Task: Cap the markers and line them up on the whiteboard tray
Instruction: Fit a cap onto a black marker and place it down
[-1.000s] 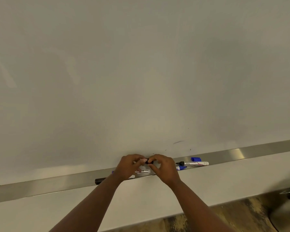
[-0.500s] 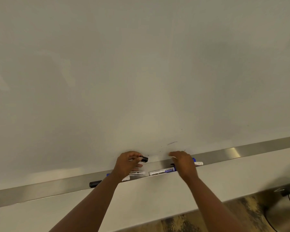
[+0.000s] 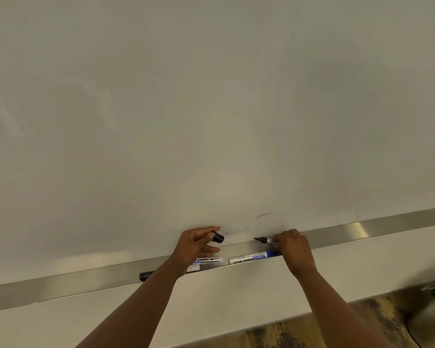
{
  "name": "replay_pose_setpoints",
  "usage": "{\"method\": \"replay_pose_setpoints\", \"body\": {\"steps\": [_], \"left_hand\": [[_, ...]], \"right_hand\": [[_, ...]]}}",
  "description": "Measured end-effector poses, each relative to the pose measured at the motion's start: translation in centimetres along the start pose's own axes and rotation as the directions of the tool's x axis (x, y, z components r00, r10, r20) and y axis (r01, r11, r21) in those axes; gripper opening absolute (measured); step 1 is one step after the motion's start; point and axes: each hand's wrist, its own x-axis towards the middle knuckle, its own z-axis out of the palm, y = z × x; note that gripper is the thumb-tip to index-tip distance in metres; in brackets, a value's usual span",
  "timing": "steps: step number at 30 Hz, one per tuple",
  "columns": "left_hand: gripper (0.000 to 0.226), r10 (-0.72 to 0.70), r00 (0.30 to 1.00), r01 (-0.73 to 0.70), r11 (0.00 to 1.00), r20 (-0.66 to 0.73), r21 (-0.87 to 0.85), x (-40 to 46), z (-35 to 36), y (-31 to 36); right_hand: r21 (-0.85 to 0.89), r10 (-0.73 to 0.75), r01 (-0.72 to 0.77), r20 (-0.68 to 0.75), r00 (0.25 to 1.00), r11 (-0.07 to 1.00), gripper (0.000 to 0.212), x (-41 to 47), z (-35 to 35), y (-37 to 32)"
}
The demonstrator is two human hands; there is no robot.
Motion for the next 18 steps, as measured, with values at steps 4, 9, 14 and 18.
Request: {"method": "replay_pose_setpoints", "body": {"steps": [4, 9, 14, 18], "left_hand": [[0.027, -0.023, 1.0, 0.023, 0.998, -0.007, -0.053, -0.1, -0.2, -0.3], [0.016, -0.031, 0.999, 0.03, 0.999, -0.029, -0.044, 0.2, -0.1, -0.7], [0.009, -0.025, 0.999, 0.023, 0.998, -0.035, -0.062, 0.0, 0.1, -1.1], [0.012, -0.022, 0.999, 0.021, 0.998, -0.03, -0.054, -0.2, 0.2, -1.0]], "right_hand": [[0.133, -0.091, 0.118, -0.191, 0.977, 0.984, 0.022, -0.2, -0.6, -1.8], [0.414, -0.007, 0.134, -0.294, 0.956, 0.9, 0.018, 0.4, -1.3, -4.4], [0.455, -0.039, 0.191, -0.322, 0.946, 0.87, 0.02, 1.0, -1.9, -6.0], [0.476, -0.046, 0.194, -0.306, 0.951, 0.858, 0.021, 0.8, -2.0, -6.2]]}}
